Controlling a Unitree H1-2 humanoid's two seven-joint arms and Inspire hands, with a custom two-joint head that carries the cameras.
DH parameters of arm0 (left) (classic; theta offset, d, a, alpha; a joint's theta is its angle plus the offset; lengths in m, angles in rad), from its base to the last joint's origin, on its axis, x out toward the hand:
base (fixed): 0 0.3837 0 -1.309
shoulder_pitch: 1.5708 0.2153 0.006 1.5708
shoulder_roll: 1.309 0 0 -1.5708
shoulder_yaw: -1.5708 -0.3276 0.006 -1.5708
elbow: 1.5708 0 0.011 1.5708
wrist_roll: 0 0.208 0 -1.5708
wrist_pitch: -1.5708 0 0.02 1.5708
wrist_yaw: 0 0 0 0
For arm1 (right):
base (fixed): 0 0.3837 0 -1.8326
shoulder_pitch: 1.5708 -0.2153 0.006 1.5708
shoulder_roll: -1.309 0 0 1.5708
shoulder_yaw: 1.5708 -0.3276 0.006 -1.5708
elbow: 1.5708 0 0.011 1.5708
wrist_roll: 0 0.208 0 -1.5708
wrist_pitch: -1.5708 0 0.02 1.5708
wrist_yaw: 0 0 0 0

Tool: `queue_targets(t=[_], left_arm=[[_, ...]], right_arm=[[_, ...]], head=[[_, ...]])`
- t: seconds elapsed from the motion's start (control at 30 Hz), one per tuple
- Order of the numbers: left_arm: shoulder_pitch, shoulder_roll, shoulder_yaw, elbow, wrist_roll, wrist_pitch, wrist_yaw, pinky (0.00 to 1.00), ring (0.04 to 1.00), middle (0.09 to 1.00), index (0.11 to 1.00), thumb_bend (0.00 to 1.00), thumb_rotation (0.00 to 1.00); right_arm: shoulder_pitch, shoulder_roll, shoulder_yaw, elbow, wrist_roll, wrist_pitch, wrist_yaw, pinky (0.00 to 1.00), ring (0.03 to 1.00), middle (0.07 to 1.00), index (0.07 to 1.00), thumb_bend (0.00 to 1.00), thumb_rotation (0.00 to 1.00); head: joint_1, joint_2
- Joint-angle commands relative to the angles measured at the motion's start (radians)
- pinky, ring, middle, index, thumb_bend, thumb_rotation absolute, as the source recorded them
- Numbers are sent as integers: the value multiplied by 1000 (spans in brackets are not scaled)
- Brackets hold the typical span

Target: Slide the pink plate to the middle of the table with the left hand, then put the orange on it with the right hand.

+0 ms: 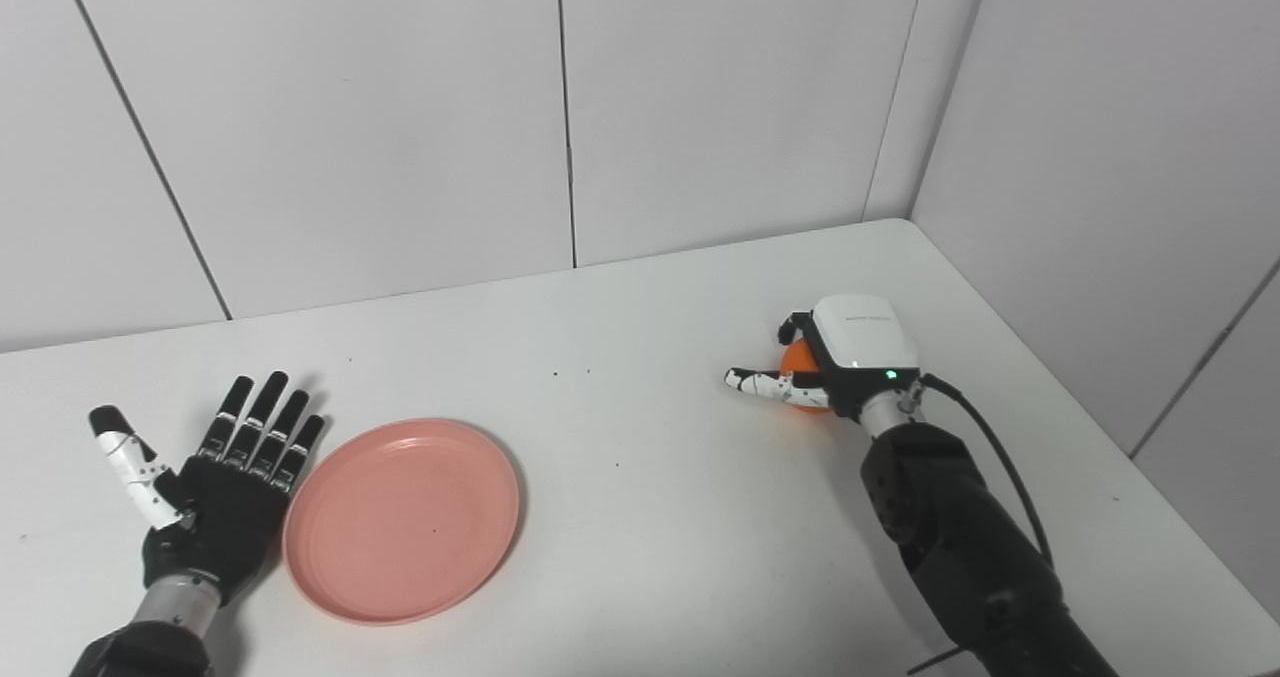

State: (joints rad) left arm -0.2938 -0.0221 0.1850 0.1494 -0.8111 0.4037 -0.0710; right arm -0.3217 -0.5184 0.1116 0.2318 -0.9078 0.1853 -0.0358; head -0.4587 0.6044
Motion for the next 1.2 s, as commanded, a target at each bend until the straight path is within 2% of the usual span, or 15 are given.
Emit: queue_targets(t=[0.0,0.07,0.17,0.27,0.37,0.43,0.6,0.7,0.73,0.77,0.8,0.83,0.93,1.17], left_arm=[[64,8,-4,42,16,66,81,1000,963,910,991,826,960],[63,9,-5,42,18,66,79,1000,961,912,989,827,961],[63,10,-6,41,16,66,78,1000,962,917,993,827,962],[60,10,-5,44,15,66,76,1000,960,910,997,825,964],[58,12,-6,45,21,66,75,1000,949,896,992,829,963],[57,12,-6,46,24,66,75,1000,951,900,989,835,961],[59,12,-6,41,19,66,77,1000,952,905,990,834,958],[60,12,-6,39,15,66,79,1000,951,898,985,830,962],[60,11,-6,38,14,66,80,1000,952,904,983,827,965],[60,12,-6,38,15,66,79,1000,952,905,983,827,965],[60,12,-6,38,15,66,78,1000,953,906,985,825,967],[61,11,-6,38,15,66,77,1000,955,908,986,824,969],[60,10,-6,39,17,66,78,1000,952,901,985,825,971],[60,9,-6,40,16,66,77,1000,949,903,983,832,954]], right_arm=[[-34,-16,-5,-6,7,14,-28,194,258,339,425,824,980],[-30,-17,-2,4,11,13,-30,180,244,316,388,813,975],[-27,-20,3,12,16,12,-35,201,266,325,407,798,975],[-25,-23,5,27,24,8,-41,182,239,300,363,787,972],[-24,-26,11,29,25,15,-35,183,243,306,384,777,984],[-23,-27,13,26,30,18,-29,211,279,338,414,782,989],[-24,-30,21,30,30,7,-38,193,255,315,369,773,987],[-24,-30,25,28,31,1,-44,198,259,317,381,756,971],[-24,-30,26,25,31,1,-44,210,276,331,401,723,921],[-24,-29,28,24,29,3,-49,212,279,333,404,717,912],[-25,-27,28,21,30,5,-52,191,257,315,377,670,817],[-26,-24,27,20,33,5,-55,163,225,288,339,605,645],[-28,-17,18,10,54,5,-56,145,204,270,323,531,448],[-42,-14,11,-77,72,11,-47,125,176,241,299,467,395]], head=[[2,2],[1,2],[2,4],[2,4],[2,4],[3,4],[4,6],[4,7],[4,7],[4,7],[4,7],[4,6],[4,6],[4,6]])
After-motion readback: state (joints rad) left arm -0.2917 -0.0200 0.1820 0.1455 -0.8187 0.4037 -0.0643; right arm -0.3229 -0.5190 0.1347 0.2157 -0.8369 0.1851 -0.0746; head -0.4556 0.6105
